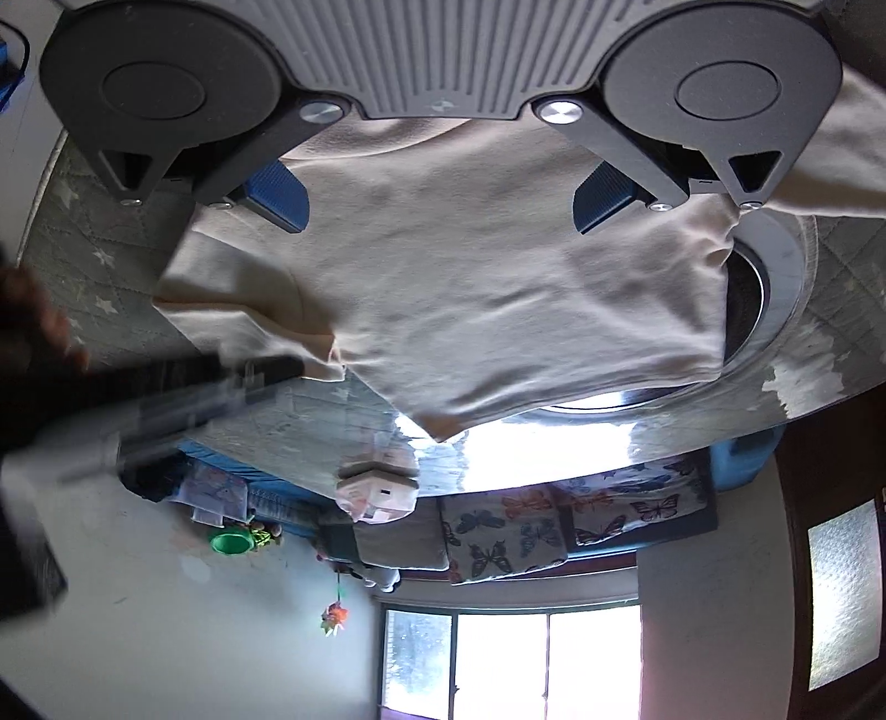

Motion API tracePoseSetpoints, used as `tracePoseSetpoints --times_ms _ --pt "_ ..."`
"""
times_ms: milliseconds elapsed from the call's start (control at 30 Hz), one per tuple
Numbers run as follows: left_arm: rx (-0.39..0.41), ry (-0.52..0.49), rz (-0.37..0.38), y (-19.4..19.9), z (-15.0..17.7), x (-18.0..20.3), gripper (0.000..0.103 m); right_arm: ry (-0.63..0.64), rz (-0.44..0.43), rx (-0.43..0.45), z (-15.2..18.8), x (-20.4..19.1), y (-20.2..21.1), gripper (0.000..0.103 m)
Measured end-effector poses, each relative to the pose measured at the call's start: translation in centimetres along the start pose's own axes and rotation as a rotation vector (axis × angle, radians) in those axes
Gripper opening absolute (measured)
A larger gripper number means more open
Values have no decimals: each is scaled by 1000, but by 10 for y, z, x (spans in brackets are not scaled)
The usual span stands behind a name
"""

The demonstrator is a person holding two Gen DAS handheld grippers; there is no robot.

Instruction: Fold clothes

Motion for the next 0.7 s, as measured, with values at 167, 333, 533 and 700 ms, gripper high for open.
tracePoseSetpoints --times_ms 167,333,533,700 --pt "-15 -1 -7 -1 4 0 103 74 47 -3 14 -14 -18 26" --pt "-33 2 -3 -3 8 3 103 45 61 15 16 -9 -20 15" --pt "-44 -8 1 -8 11 6 103 -90 18 62 2 17 3 6" --pt "-42 -1 1 -10 13 5 103 -176 -30 162 -27 34 52 6"
Point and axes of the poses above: each gripper's, at about its wrist camera, not at the fingertips, and y roughly against the way its jaws point, x to its right, z to its underside, the point moved 1 cm from there along -y, roughly the way its jaws point, and after that the axes turned 2 degrees about -y, right-handed, at the moved point
